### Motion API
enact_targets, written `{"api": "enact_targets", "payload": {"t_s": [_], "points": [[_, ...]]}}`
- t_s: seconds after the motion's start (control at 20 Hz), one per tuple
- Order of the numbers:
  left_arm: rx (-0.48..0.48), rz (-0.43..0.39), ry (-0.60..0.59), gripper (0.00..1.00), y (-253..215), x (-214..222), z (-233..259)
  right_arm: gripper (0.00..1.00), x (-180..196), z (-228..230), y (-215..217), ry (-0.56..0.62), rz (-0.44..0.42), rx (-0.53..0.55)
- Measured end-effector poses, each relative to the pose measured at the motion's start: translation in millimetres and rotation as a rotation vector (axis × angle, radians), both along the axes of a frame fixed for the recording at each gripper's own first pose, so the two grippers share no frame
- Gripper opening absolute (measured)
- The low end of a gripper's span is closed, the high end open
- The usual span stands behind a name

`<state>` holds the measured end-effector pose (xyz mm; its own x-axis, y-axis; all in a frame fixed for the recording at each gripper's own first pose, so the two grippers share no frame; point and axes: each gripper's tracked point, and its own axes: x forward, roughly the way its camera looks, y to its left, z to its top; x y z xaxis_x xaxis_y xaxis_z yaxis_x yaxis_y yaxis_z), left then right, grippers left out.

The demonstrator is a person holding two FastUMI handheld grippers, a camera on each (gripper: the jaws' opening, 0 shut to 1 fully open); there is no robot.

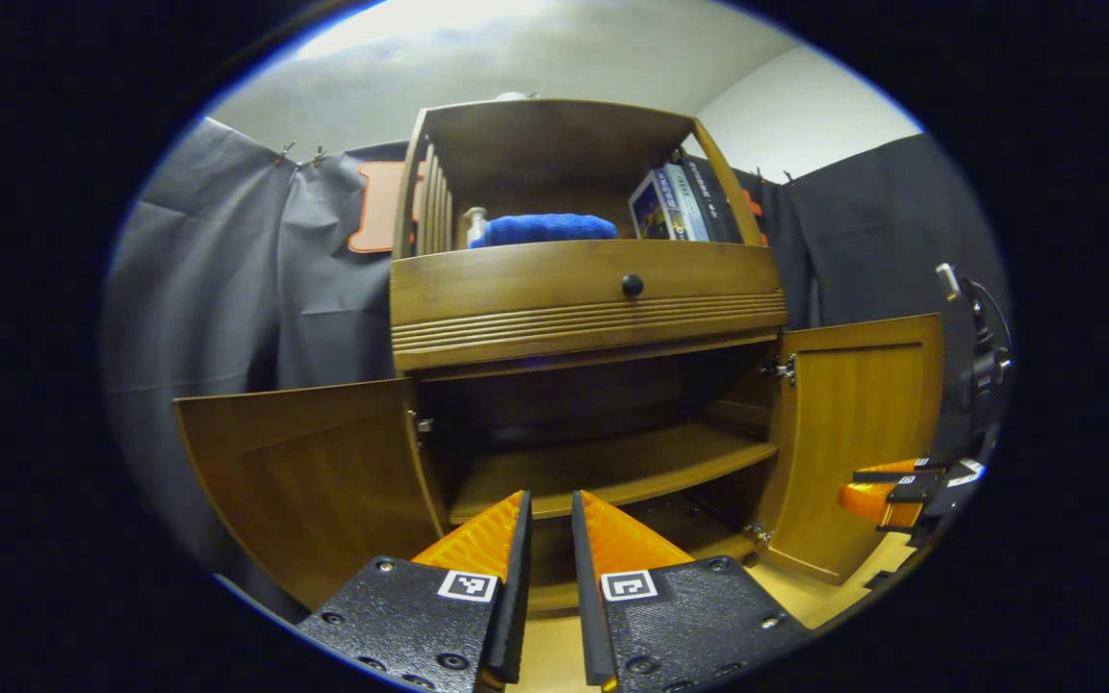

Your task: Open the right door of the double-door shoe cabinet with the right hand, and open the left door with the left hand.

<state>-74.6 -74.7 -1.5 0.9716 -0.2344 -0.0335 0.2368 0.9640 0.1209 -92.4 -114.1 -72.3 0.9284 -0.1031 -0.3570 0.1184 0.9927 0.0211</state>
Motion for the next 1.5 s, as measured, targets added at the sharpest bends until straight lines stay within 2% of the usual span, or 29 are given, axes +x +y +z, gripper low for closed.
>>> {"api": "enact_targets", "payload": {"t_s": [0.15,0.2,0.25,0.45,0.5,0.75,0.85,0.9,1.0,1.05,1.1,1.15,1.5], "points": [[-0.012,-0.051,0.007,0.25,-17.6,10.5,-1.3,0.24,-6.9,13.2,-13.2,-0.025,-0.051,0.0],[-0.016,-0.061,0.011,0.3,-22.1,13.0,-2.1,0.24,-9.0,19.1,-16.0,-0.036,-0.065,-0.003],[-0.021,-0.071,0.016,0.25,-25.7,16.0,-2.1,0.24,-8.9,24.7,-16.7,-0.049,-0.073,-0.003],[-0.052,-0.103,0.011,0.25,-34.3,26.1,5.7,0.24,-4.2,56.0,-8.5,-0.132,-0.077,0.024],[-0.056,-0.106,0.003,0.21,-34.2,27.6,9.5,0.24,-1.8,65.9,-6.8,-0.158,-0.078,0.023],[-0.067,-0.134,-0.034,0.39,-41.9,30.1,22.8,0.24,5.7,106.4,5.3,-0.277,-0.068,0.002],[-0.058,-0.155,-0.056,0.62,-47.3,30.1,27.6,0.33,7.6,113.4,7.4,-0.301,-0.063,-0.014],[-0.059,-0.161,-0.069,0.74,-49.3,31.1,29.9,0.33,8.9,115.2,10.3,-0.312,-0.054,-0.017],[-0.07,-0.16,-0.092,0.97,-49.2,29.6,36.4,0.65,11.4,116.9,16.7,-0.322,-0.031,-0.021],[-0.077,-0.162,-0.097,0.94,-51.2,32.4,37.1,0.81,11.3,118.8,18.7,-0.333,-0.025,-0.024],[-0.084,-0.17,-0.097,0.99,-53.7,33.0,37.6,0.96,10.8,120.9,19.3,-0.346,-0.025,-0.033],[-0.09,-0.175,-0.096,0.96,-56.3,32.8,38.1,0.97,11.1,122.2,19.9,-0.355,-0.026,-0.045],[-0.097,-0.187,-0.101,0.96,-59.0,34.6,39.9,0.96,10.6,127.5,17.8,-0.371,-0.03,-0.086]]}}
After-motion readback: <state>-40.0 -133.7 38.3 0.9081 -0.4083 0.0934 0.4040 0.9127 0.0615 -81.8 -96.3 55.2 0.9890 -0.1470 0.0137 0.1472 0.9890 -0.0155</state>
